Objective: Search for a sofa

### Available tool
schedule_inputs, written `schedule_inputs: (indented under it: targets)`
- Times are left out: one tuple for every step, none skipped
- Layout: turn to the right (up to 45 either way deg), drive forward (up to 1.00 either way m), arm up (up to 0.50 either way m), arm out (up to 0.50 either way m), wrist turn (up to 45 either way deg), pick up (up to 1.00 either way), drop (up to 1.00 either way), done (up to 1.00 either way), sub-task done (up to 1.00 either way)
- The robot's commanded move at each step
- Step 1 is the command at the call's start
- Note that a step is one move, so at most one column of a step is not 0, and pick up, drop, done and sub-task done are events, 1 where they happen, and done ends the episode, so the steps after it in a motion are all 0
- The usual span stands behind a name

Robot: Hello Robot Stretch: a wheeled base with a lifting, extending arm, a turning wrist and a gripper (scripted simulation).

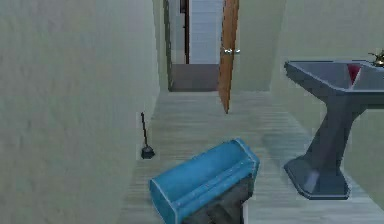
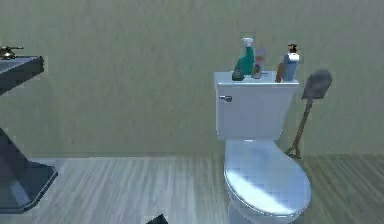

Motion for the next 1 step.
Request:
schedule_inputs:
  targets:
    - [0.0,1.00,0.00,0.00,0.0,0.00,0.00,0.00,0.00]
